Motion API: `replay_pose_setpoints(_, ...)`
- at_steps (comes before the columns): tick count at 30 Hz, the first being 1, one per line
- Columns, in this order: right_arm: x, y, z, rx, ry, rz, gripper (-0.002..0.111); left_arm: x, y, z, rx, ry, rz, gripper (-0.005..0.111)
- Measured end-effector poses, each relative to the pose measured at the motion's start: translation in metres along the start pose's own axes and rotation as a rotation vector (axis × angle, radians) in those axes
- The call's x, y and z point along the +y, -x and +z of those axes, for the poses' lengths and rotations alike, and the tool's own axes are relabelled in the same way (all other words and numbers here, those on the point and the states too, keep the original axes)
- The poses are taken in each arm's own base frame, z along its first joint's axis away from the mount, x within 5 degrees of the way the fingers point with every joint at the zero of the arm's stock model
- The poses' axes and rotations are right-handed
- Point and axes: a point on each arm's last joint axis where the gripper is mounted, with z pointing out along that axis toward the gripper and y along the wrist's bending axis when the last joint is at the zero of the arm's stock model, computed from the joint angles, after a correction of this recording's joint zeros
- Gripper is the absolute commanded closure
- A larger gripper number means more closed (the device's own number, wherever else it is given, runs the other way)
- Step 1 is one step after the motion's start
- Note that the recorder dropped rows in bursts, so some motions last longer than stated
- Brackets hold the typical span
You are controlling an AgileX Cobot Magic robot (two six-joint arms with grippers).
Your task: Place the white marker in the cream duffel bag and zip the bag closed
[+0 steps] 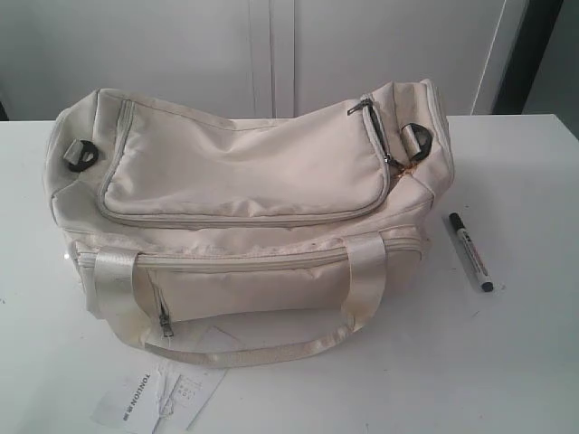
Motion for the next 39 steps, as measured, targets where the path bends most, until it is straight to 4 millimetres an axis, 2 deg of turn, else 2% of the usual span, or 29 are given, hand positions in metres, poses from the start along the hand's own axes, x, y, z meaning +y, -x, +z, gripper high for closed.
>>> replay_pose_setpoints(10,0.000,0.004,0.000,-0.043,0.003,0.025,0.108,0.000,0.000,0.000,0.000,0.000,0.000,0.107)
replay_pose_setpoints(16,0.001,0.022,-0.003,-0.241,0.019,0.077,0.108,0.000,0.000,0.000,0.000,0.000,0.000,0.107)
replay_pose_setpoints(21,0.001,0.033,-0.006,-0.373,0.052,0.196,0.108,0.000,0.000,0.000,0.000,0.000,0.000,0.107)
replay_pose_setpoints(24,0.001,0.041,-0.010,-0.460,0.100,0.348,0.108,0.000,0.000,0.000,0.000,0.000,0.000,0.107)
replay_pose_setpoints(30,0.002,0.067,-0.025,-0.738,0.178,0.395,0.108,0.000,0.000,0.000,0.000,0.000,0.000,0.107)
replay_pose_setpoints(35,0.005,0.104,-0.030,-0.802,0.194,0.398,0.108,0.000,0.000,0.000,0.000,0.000,0.000,0.107)
replay_pose_setpoints(39,0.007,0.129,-0.024,-0.791,0.183,0.382,0.108,0.000,0.000,0.000,0.000,0.000,0.000,0.107)
